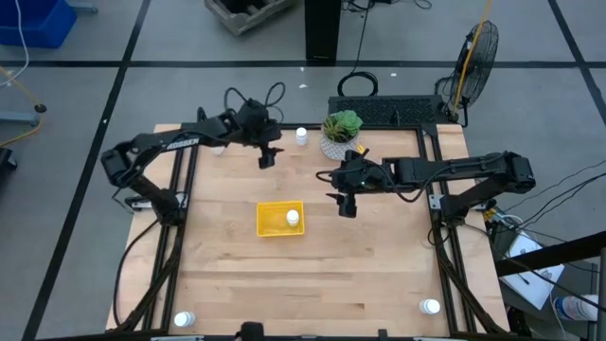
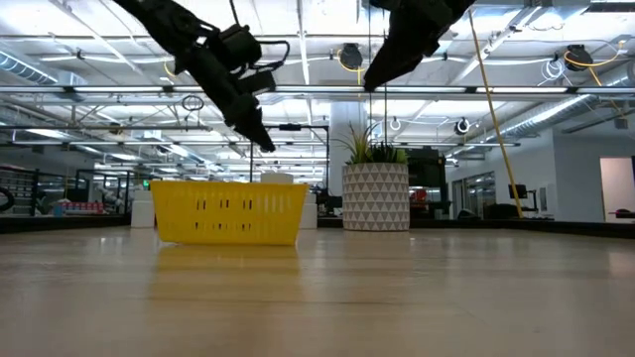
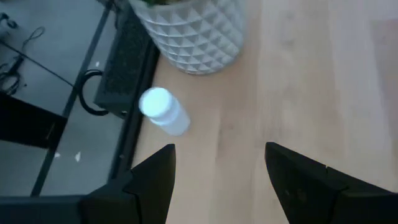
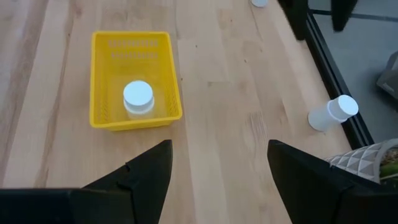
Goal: Pick and place pill bottles into a basket
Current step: Put the white pill bottle into the yellow bin
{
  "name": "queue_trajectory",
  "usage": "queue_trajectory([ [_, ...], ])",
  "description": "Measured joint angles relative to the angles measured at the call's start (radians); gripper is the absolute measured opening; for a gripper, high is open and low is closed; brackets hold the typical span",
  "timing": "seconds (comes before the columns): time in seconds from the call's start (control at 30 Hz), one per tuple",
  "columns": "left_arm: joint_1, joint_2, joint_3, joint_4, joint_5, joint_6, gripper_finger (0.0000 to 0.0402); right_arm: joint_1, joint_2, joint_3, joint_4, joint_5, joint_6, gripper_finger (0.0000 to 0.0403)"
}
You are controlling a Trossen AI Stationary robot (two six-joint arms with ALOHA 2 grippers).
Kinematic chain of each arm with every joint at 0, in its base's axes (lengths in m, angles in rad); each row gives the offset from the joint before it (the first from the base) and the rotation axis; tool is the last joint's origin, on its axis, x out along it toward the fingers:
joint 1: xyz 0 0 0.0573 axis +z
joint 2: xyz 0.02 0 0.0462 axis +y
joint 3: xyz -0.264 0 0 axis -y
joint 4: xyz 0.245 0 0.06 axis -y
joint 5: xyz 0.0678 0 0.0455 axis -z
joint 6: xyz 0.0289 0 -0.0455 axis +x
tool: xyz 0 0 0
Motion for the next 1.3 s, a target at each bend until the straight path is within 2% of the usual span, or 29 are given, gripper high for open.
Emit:
queue_trajectory([
  [0.57, 0.084, 0.365, 0.573, -0.345, 0.019, -0.234, 0.0253, 0.0, 0.0, 0.0, 0.009, -0.004, 0.0, 0.0254],
  [0.67, 0.094, 0.419, 0.644, -0.383, 0.016, -0.263, 0.0253, 0.006, 0.0, 0.0, 0.009, -0.003, 0.001, 0.0254],
  [0.9, 0.093, 0.509, 0.727, -0.392, 0.01, -0.334, 0.0253, 0.025, 0.0, -0.001, 0.019, -0.004, 0.012, 0.0254],
  [1.07, 0.094, 0.523, 0.731, -0.399, -0.048, -0.36, 0.0253, 0.027, 0.0, -0.016, 0.039, -0.004, 0.016, 0.0254],
  [1.3, 0.093, 0.529, 0.731, -0.426, -0.063, -0.366, 0.0253, 0.027, 0.0, -0.072, 0.104, -0.004, 0.013, 0.0254],
])
